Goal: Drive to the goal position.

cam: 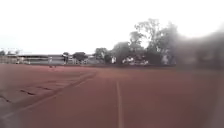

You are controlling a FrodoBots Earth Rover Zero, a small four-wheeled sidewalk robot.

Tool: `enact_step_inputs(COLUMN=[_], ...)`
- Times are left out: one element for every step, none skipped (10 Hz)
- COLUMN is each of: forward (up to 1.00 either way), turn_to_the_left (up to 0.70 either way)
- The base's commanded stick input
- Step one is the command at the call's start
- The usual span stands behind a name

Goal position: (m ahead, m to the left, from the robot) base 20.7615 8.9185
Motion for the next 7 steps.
enact_step_inputs(forward=[0.7, 0.7, 0.7, 0.7, 0.7, 0.7, 0.7], turn_to_the_left=[0.0, 0.0, 0.0, 0.0, 0.0, 0.0, 0.0])
